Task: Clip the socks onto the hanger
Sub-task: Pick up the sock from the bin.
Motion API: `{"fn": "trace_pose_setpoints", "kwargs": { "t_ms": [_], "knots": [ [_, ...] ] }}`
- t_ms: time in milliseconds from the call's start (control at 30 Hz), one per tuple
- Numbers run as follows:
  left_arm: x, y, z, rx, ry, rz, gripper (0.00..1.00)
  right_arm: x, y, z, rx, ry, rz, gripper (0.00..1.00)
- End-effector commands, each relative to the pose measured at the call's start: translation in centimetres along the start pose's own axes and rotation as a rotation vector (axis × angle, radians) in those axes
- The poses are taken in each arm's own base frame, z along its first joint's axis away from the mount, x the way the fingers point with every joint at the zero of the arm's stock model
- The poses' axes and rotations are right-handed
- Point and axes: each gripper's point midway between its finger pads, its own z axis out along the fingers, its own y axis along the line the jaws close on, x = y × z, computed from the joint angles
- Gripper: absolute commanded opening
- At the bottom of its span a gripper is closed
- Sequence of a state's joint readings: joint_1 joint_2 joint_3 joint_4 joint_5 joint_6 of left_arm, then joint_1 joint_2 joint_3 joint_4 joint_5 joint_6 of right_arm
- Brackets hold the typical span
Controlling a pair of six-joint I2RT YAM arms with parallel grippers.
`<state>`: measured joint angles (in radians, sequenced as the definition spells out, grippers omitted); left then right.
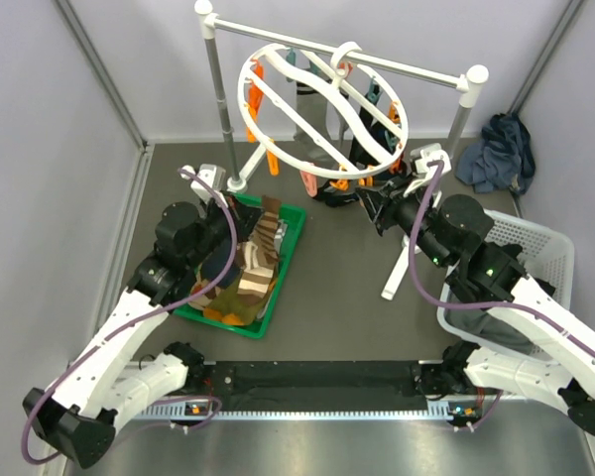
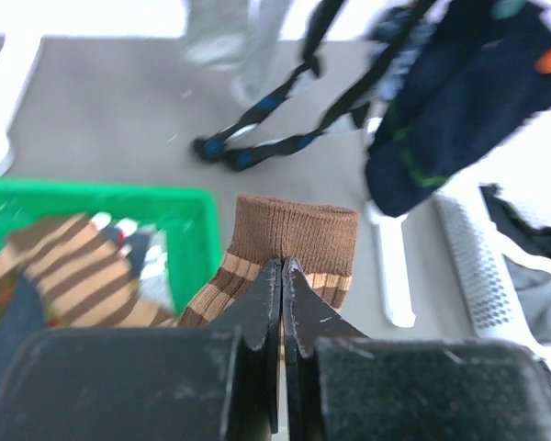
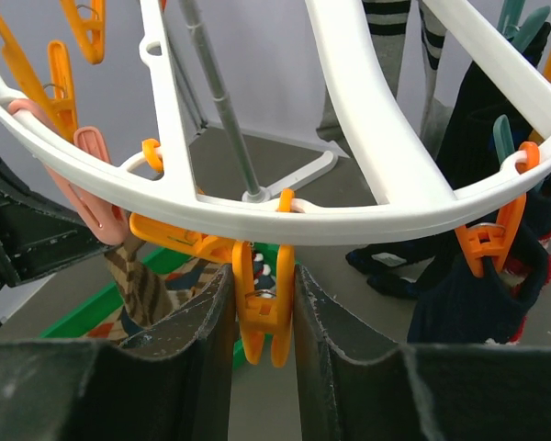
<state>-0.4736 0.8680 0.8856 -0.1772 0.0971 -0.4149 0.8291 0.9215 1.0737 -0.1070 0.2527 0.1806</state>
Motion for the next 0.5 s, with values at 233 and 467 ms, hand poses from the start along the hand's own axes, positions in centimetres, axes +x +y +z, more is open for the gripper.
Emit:
{"fn": "trace_pose_setpoints", "kwargs": {
  "t_ms": [233,467],
  "knots": [
    [-1.5,-8.9,-0.4,0.395,-0.15,0.088,0.0,0.7,3.4,-0.6,-0.149,0.064,0.095,0.0],
    [0.8,-15.0,0.2,0.578,-0.199,0.117,0.0,0.5,4.7,-0.8,-0.21,0.065,0.149,0.0]
  ]
}}
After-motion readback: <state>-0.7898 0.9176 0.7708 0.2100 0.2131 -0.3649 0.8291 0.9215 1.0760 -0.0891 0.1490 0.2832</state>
